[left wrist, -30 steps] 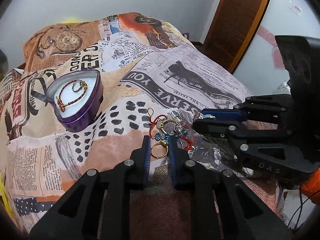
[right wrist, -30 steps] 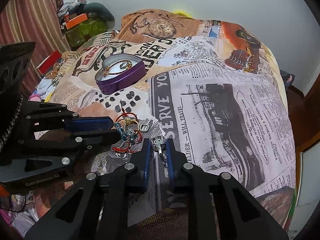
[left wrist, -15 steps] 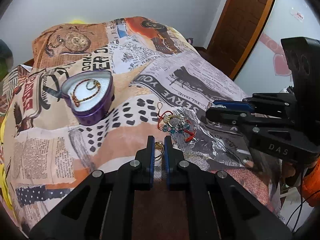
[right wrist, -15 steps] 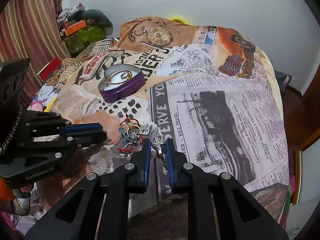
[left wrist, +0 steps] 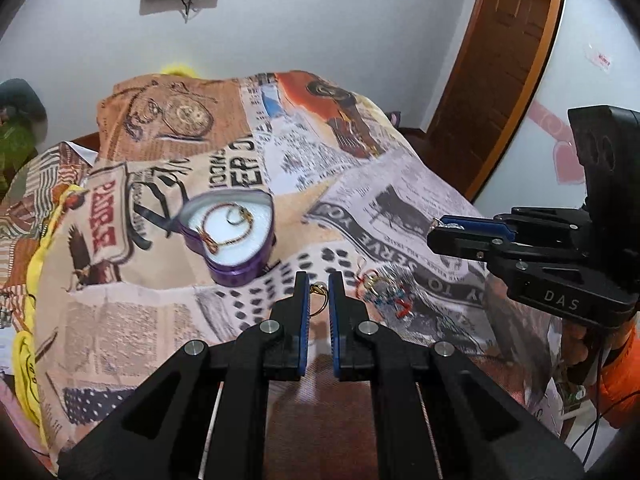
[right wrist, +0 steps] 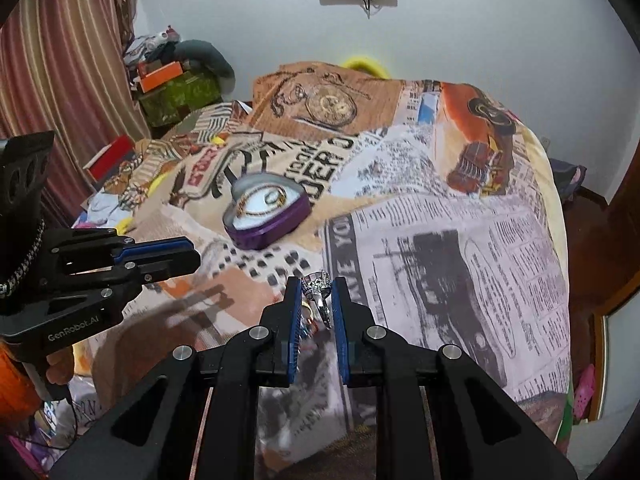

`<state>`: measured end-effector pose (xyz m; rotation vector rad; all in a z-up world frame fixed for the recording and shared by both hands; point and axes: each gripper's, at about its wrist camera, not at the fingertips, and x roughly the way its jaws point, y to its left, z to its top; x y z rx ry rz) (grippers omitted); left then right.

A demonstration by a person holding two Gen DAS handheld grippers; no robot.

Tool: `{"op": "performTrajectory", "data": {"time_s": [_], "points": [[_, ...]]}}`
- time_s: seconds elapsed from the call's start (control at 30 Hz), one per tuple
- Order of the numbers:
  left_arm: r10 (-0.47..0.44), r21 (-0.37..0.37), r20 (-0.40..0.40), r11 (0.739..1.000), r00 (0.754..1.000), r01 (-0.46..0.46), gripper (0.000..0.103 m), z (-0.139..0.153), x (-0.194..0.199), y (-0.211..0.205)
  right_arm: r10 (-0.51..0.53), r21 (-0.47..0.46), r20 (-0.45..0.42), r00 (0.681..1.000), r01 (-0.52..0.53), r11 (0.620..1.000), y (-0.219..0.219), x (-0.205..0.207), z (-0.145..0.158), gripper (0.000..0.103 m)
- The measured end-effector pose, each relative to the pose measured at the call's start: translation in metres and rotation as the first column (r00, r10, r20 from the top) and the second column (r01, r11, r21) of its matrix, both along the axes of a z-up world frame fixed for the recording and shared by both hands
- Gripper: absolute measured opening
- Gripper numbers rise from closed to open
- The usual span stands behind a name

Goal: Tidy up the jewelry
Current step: 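Lower both held pieces into the heart tin and open both tools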

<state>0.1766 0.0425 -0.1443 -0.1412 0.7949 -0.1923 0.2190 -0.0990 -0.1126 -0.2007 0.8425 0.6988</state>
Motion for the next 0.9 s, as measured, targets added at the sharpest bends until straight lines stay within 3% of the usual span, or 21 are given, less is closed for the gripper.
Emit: {"op": "performTrajectory", "data": {"time_s": [0.47,0.9], "points": [[0.052,0.029,0.063,0.998,0.997,-0.054,0.007,0.014,0.020,0.034,0.032,0.053,0.046,0.998,-0.034,0.998,0.036,0.022,0.022,0.014],[0.083,0.009,0.035,0.996,0.996,-0.084,0.007,-0.004,0.059,0.067,0.071,0.028,0.011,0.997,-0.071,0.997,0.077,0.058,0.011,0.014]]}}
